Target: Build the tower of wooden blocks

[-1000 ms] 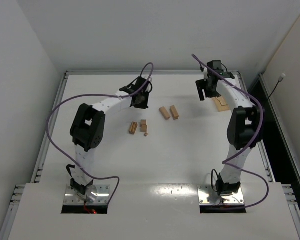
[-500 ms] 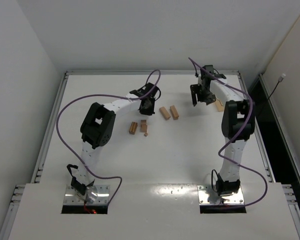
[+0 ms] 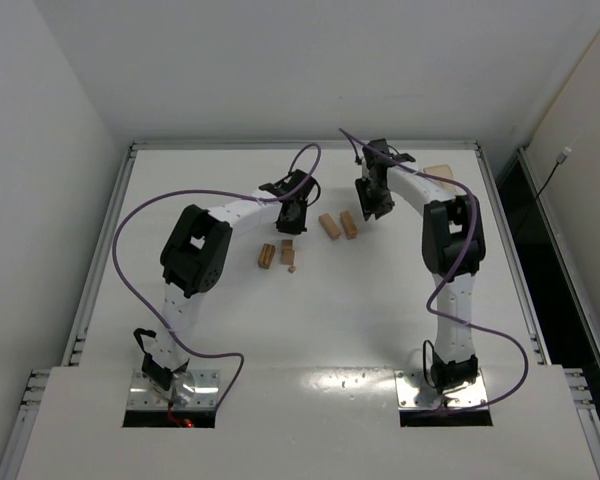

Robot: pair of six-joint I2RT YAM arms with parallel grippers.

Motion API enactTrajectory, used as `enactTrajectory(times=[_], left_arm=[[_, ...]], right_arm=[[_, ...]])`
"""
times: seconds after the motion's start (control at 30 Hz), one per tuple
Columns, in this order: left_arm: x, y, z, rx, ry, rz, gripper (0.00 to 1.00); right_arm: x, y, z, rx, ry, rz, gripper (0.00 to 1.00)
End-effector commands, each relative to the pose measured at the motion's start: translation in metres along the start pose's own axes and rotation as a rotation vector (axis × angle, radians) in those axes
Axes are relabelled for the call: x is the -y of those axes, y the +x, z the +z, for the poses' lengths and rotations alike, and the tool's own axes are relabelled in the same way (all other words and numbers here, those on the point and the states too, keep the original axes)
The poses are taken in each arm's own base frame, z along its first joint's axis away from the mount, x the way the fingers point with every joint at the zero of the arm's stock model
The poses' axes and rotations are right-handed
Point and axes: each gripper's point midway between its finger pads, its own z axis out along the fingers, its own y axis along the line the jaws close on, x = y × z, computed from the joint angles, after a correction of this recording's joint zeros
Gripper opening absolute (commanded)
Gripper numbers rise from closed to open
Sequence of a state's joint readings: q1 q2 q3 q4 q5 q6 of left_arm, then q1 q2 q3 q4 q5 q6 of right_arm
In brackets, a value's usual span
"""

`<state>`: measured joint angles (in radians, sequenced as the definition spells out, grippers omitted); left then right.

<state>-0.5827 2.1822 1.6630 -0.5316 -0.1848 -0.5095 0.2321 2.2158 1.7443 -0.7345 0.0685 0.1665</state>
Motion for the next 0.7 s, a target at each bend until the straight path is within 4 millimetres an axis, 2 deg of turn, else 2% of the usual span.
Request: enactTrajectory(times=[0.0, 0.03, 0.13, 0.23, 0.5, 0.67], left_arm=[[0.011, -0.025, -0.017, 0.067, 0.048, -0.026, 0.00], [0.010, -0.028, -0.015, 0.074, 0.040, -0.027, 0.00], [0.009, -0.029, -0.015, 0.078, 0.031, -0.028, 0.00], [-0.003, -0.026, -0.016, 0.081, -0.003, -0.034, 0.00], [-0.038, -0.033, -0.023, 0.097, -0.054, -0.084, 0.00], [-0.046, -0.038, -0.027, 0.112, -0.067, -0.087, 0.00]], right_arm=[[-0.004, -0.011, -0.002, 0.033, 0.003, 0.026, 0.29], [-0.004, -0.005, 0.004, 0.013, 0.003, 0.036, 0.29], [-0.005, -0.005, 0.008, 0.013, 0.003, 0.054, 0.29], [-0.010, 0.001, 0.013, -0.005, 0.001, 0.054, 0.29], [-0.013, 0.001, 0.014, -0.010, 0.011, 0.054, 0.28], [-0.021, 0.005, 0.013, -0.022, 0.005, 0.037, 0.28]])
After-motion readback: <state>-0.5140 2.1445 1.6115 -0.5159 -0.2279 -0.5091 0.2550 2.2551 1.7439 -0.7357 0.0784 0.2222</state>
